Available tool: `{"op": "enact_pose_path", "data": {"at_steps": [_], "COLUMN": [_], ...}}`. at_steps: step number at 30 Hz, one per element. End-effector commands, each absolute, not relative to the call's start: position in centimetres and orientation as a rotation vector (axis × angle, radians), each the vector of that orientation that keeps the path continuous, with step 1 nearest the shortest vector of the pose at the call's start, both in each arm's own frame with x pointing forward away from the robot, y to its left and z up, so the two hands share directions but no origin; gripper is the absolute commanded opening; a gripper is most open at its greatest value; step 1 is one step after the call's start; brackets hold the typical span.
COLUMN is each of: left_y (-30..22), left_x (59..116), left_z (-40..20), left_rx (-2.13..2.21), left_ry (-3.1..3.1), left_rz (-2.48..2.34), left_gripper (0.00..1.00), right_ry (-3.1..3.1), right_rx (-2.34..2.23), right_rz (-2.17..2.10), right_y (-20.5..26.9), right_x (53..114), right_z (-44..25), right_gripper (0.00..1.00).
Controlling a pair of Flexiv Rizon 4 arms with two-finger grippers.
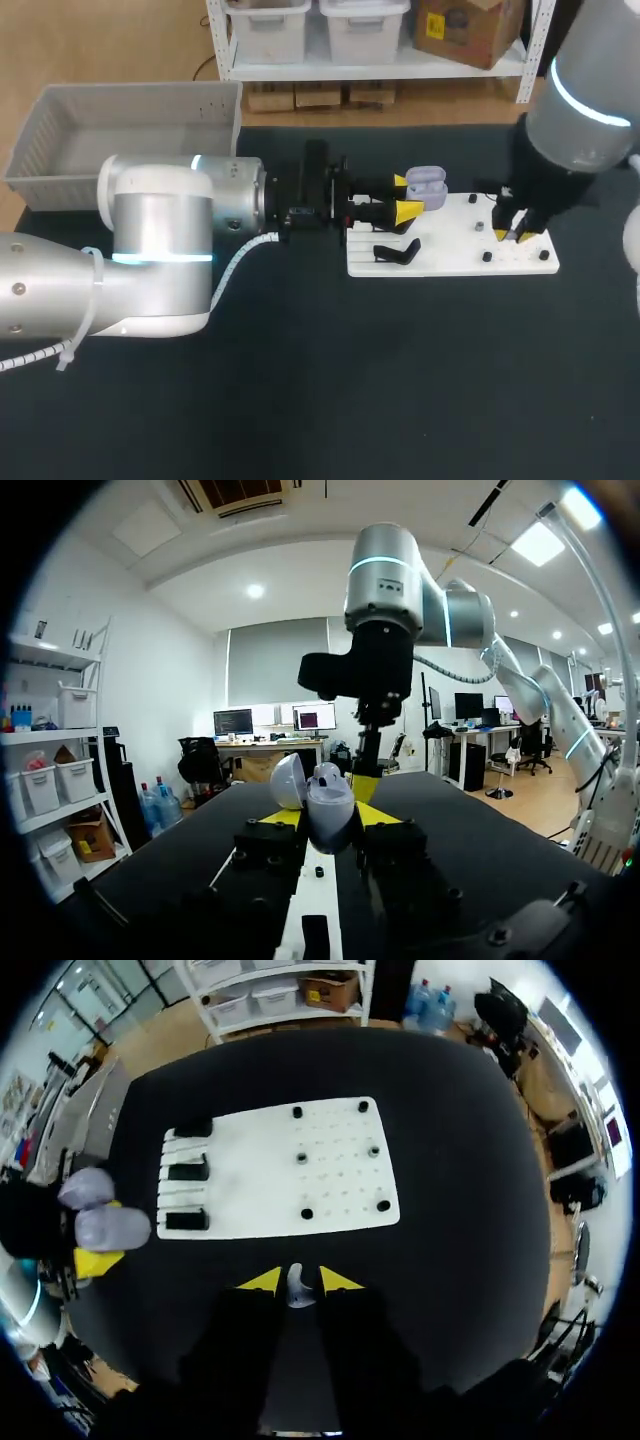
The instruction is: Pick up each earbud case from the left stands, insert the matching earbuds, close the lid, and place the case in the box.
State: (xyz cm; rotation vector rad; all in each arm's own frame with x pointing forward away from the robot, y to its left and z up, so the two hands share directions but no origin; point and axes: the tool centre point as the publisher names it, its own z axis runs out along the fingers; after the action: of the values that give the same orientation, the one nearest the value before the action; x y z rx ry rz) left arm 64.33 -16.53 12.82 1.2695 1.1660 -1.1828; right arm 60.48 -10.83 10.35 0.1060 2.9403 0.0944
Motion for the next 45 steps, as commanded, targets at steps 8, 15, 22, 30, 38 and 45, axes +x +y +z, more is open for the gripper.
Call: {"op": "enact_pose_path", "data": {"at_steps": [8,15,22,30,38,45], "left_y": [-16.6,-16.6,-16.6,-16.6,-16.6,-16.6], "left_x": [64.2,64.2,64.2,64.2,64.2,64.2], "left_z": [12.8,12.8,12.8,12.8,12.8,12.8], "left_rx": [1.265,1.265,1.265,1.265,1.265,1.265], "left_ry": [1.166,1.166,1.166,1.166,1.166,1.166], "left_rz": [-1.176,-1.176,-1.176,-1.176,-1.176,-1.176], "left_gripper": [0.0,0.0,0.0,0.0,0.0,0.0], "right_ry": [2.992,2.95,2.921,2.93,2.963,2.964], "right_rx": [-0.188,-0.28,-0.381,-0.465,-0.54,-0.557], "right_rz": [-0.094,-0.14,-0.179,-0.236,-0.232,-0.243], "right_y": [-6.7,-4.8,-3.3,-1.7,-0.6,-0.2], "right_x": [60.2,60.5,60.6,61.3,62.2,62.6], "right_z": [16.8,17.6,18.5,19.2,18.7,18.3], "right_gripper": [0.0,0.0,0.0,0.0,0.0,0.0]}}
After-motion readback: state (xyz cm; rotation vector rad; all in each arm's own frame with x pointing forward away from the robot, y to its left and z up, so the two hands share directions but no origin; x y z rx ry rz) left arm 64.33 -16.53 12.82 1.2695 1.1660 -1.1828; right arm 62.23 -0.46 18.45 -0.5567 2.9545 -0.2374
